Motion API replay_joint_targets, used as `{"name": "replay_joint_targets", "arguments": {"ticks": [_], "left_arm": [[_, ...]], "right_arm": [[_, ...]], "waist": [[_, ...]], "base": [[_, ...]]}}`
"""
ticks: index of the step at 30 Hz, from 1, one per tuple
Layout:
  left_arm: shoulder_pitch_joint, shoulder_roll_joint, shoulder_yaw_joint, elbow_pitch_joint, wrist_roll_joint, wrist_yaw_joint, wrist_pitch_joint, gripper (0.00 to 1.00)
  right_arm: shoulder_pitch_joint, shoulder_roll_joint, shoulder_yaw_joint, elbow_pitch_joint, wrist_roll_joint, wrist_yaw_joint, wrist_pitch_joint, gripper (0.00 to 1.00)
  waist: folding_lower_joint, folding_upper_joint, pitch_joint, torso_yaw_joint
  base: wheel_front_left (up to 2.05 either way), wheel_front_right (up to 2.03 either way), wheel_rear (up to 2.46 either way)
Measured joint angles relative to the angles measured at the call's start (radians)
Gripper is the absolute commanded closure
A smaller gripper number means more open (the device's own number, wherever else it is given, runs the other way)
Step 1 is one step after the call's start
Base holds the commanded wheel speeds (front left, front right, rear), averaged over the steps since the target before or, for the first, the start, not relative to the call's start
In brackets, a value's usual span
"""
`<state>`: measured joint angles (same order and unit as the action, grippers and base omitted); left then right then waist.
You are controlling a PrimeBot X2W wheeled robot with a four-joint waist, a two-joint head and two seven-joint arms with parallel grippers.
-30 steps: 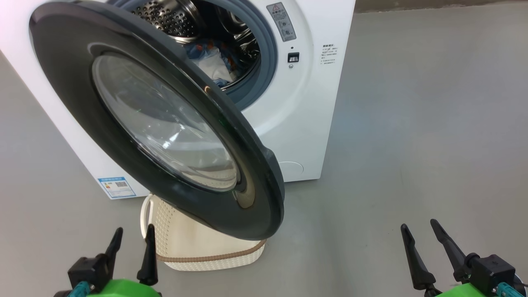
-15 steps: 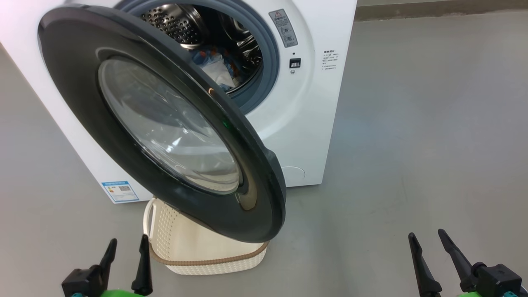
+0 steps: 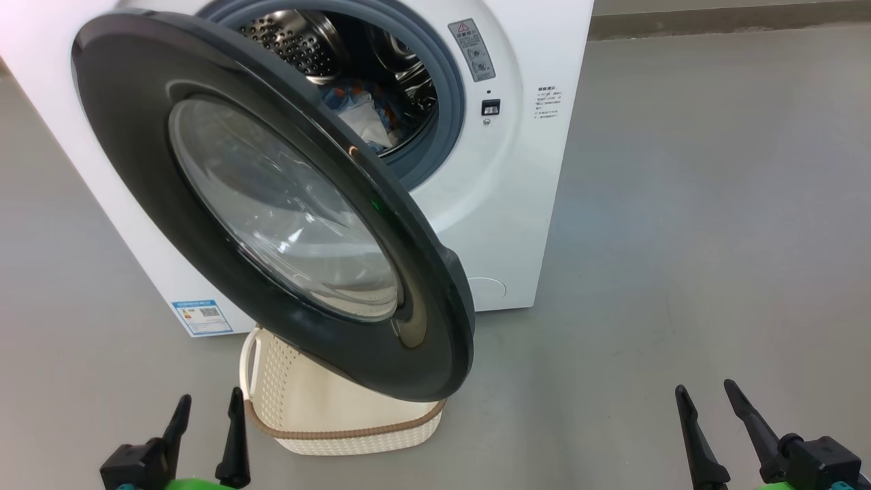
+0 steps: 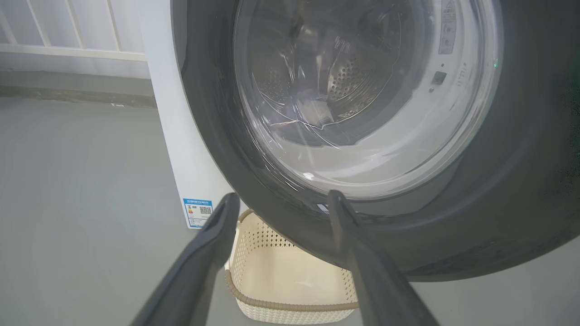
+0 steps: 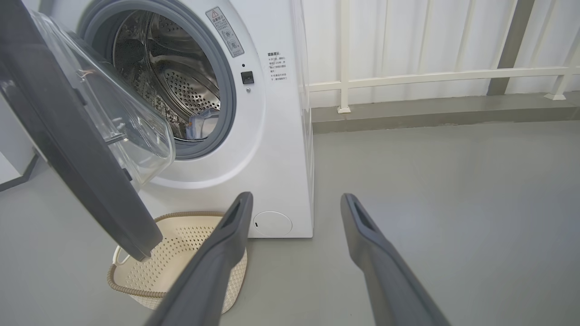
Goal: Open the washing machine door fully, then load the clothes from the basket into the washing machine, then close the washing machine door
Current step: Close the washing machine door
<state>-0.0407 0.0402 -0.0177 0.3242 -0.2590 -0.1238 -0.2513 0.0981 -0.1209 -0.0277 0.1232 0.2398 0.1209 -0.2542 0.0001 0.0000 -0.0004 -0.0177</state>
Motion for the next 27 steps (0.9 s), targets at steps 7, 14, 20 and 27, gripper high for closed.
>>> {"name": "replay_joint_targets", "arguments": {"ticks": [7, 14, 20, 27], "left_arm": [[0.0, 0.0, -0.002, 0.0, 0.0, 0.0, 0.0, 0.0], [0.0, 0.0, -0.004, 0.001, 0.0, -0.004, 0.0, 0.0], [0.0, -0.001, -0.007, 0.0, 0.0, -0.004, 0.0, 0.0], [0.0, -0.001, -0.018, 0.0, 0.001, -0.004, -0.001, 0.0]], "right_arm": [[0.0, -0.003, 0.011, 0.004, 0.0, 0.0, 0.0, 1.0], [-0.001, -0.005, 0.013, 0.006, 0.002, 0.0, 0.0, 1.0], [-0.029, -0.008, 0.024, -0.046, 0.008, 0.0, 0.0, 1.0], [-0.228, -0.02, 0.146, -0.212, 0.009, 0.0, -0.001, 1.0]], "waist": [[-0.0001, 0.0, -0.001, -0.002], [-0.0001, 0.0, -0.004, -0.001], [-0.0001, 0.0, -0.003, 0.001], [0.0, 0.0, 0.004, 0.009]], "base": [[0.0, 0.0, 0.0], [0.0, 0.0, 0.0], [0.0, 0.0, 0.0], [0.0, 0.0, 0.0]]}}
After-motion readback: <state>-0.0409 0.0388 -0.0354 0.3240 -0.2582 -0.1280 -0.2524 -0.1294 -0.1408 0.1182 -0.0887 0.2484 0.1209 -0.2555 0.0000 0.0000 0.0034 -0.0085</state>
